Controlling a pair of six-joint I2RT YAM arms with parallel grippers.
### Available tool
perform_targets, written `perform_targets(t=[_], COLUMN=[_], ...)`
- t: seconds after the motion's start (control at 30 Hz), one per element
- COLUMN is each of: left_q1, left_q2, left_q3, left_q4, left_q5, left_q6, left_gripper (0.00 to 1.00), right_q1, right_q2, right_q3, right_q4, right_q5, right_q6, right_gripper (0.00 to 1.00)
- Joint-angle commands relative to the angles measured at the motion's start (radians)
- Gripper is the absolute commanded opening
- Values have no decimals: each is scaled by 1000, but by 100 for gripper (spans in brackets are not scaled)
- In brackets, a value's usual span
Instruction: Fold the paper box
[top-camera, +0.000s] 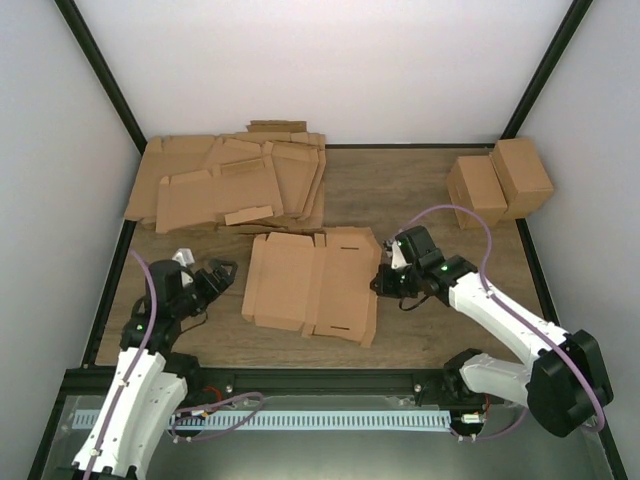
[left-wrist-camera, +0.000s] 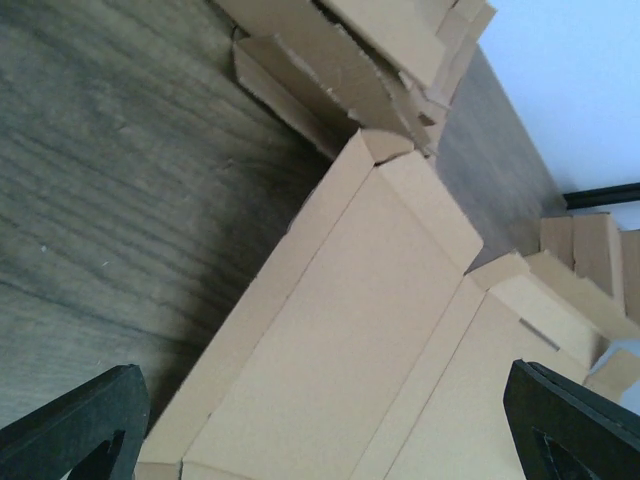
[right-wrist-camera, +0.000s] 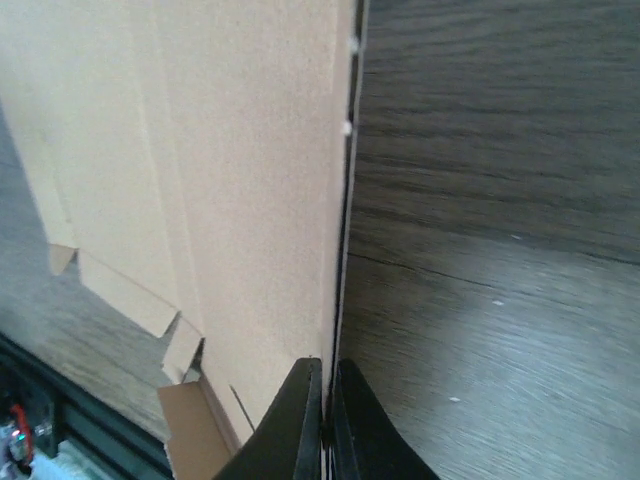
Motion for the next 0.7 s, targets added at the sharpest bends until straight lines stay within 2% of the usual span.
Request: perform_targets(t=[0.0,0.17,0.5,0.67], left_q1=[4,5,-1,-11], left_q2=[-6,65,234,368], left_q3=[-30,-77,-104,-139], left_q4=[82,155,318,438], left_q5=[15,30,82,124], left_q6=[15,35,80,88], left_gripper=[100,100,98,97], right_q1=[7,6,6,6], right_q2=[-9,23,157,232], right_q3=[69,108,186,242], right_q4=[-140,-190,-138,-125], right_q5=[166,312,309,311], right_q6=[60,88,-5,-50], right_gripper=[1,1,1,1])
